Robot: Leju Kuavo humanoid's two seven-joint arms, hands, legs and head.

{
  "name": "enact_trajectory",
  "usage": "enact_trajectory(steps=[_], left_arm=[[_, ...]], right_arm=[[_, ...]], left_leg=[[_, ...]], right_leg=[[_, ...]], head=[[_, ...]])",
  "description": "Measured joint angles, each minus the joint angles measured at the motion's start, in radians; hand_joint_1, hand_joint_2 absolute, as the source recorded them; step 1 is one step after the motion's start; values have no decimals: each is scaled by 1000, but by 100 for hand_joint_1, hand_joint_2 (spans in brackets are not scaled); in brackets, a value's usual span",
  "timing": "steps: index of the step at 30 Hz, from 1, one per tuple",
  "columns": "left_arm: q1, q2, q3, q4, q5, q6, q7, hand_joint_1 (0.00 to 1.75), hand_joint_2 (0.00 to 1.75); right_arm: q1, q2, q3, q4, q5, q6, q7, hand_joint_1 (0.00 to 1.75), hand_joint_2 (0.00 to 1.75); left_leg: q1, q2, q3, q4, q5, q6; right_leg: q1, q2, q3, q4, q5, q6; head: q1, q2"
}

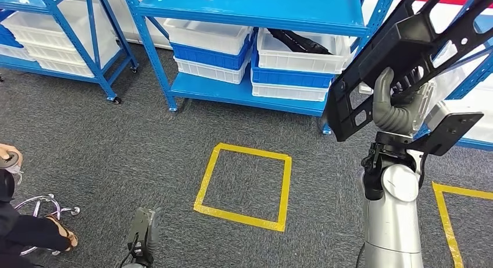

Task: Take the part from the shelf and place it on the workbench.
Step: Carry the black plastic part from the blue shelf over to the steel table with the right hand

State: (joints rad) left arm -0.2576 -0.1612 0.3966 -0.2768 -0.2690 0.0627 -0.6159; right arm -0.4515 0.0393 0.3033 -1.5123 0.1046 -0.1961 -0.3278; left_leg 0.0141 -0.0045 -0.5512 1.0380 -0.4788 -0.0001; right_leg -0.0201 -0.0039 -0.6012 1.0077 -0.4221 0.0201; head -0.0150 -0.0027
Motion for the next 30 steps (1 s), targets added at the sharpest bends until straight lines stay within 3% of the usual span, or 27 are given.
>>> enact_trajectory(steps=[2,4,6,8,9,10,11,13,14,16,17,19,20,22,24,25,26,28,30], left_arm=[[4,-2,-1,0,1,-1,-4,0,0],[8,-8,-2,0,1,1,-4,0,0],[10,-15,-6,0,5,1,-3,0,0],[12,-20,-12,0,8,1,-2,0,0],[13,-22,-15,0,9,0,-2,0,0],[14,-23,-19,0,10,0,0,0,0],[14,-24,-22,0,10,-1,1,0,0],[14,-26,-26,0,12,-1,5,0,0],[14,-27,-27,0,13,-1,6,0,0],[14,-28,-30,0,17,1,6,0,0],[15,-29,-31,0,19,1,6,0,0],[17,-28,-33,0,24,3,4,0,0],[18,-27,-33,0,26,3,4,0,0],[21,-26,-33,0,30,4,1,0,0],[24,-24,-33,0,32,5,-4,0,0],[26,-24,-33,0,33,6,-6,0,0],[28,-23,-34,0,33,6,-7,0,0],[30,-22,-35,0,34,9,-9,0,0],[31,-20,-39,0,36,12,-10,0,0]], right_arm=[[-2,3,-2,10,0,0,8,175,175],[3,4,-7,16,2,0,16,175,175],[8,3,-13,20,5,0,23,175,175],[18,1,-18,25,3,0,27,175,175],[25,1,-21,28,-3,0,27,175,175],[34,0,-26,32,-13,0,24,175,175],[41,1,-30,36,-24,0,20,175,175],[50,2,-39,41,-41,0,11,175,175],[54,4,-42,43,-45,0,8,175,175],[61,6,-47,46,-49,1,4,175,175],[66,7,-48,48,-51,1,1,175,175],[72,8,-52,54,-52,4,-4,175,175],[73,10,-53,57,-53,6,-6,175,175],[75,16,-54,63,-57,10,-8,175,175],[76,20,-55,70,-60,12,-8,175,175],[77,21,-55,73,-61,13,-8,175,175],[78,22,-56,76,-61,14,-8,175,175],[80,22,-58,78,-62,15,-9,175,175],[80,22,-59,78,-64,16,-11,175,175]], left_leg=[[-6,-1,6,-24,1,10],[-6,3,-2,-35,17,29],[-4,6,-15,-45,37,47],[-6,7,-33,-46,51,55],[-7,7,-42,-45,58,56],[-7,7,-50,-45,64,55],[-7,7,-58,-44,70,53],[-7,7,-73,-38,80,45],[-8,7,-79,-35,84,40],[-11,7,-88,-30,94,28],[-11,7,-89,-31,100,22],[-9,4,-98,-23,93,11],[-7,3,-108,0,68,6],[-4,2,-145,105,-21,-3],[-2,2,-177,227,-87,-11],[-1,2,-177,255,-89,-12],[-1,2,-159,248,-74,-12],[0,1,-72,135,-28,-6],[-4,0,9,11,-13,5]], right_leg=[[1,-1,-5,-3,11,17],[2,-1,-19,7,5,27],[3,0,-57,83,-49,22],[3,1,-103,213,-116,18],[3,2,-115,261,-133,21],[2,2,-109,274,-134,28],[1,2,-83,248,-121,37],[-5,1,7,111,-86,51],[-3,2,45,51,-74,50],[2,6,72,-2,-69,40],[6,8,69,-1,-63,33],[-4,7,59,-4,-52,16],[-8,6,53,-5,-44,3],[-8,4,37,-6,-29,-16],[-4,4,19,-5,-15,-22],[-3,4,9,-4,-8,-22],[-2,4,1,-3,-1,-20],[-2,4,-13,0,10,-13],[0,4,-20,1,20,-1]], head=[[1,0],[1,0],[6,0],[10,0],[10,0],[10,0],[11,0],[11,0],[10,0],[10,0],[10,0],[10,0],[9,0],[7,0],[6,0],[6,0],[6,0],[6,0],[7,0]])
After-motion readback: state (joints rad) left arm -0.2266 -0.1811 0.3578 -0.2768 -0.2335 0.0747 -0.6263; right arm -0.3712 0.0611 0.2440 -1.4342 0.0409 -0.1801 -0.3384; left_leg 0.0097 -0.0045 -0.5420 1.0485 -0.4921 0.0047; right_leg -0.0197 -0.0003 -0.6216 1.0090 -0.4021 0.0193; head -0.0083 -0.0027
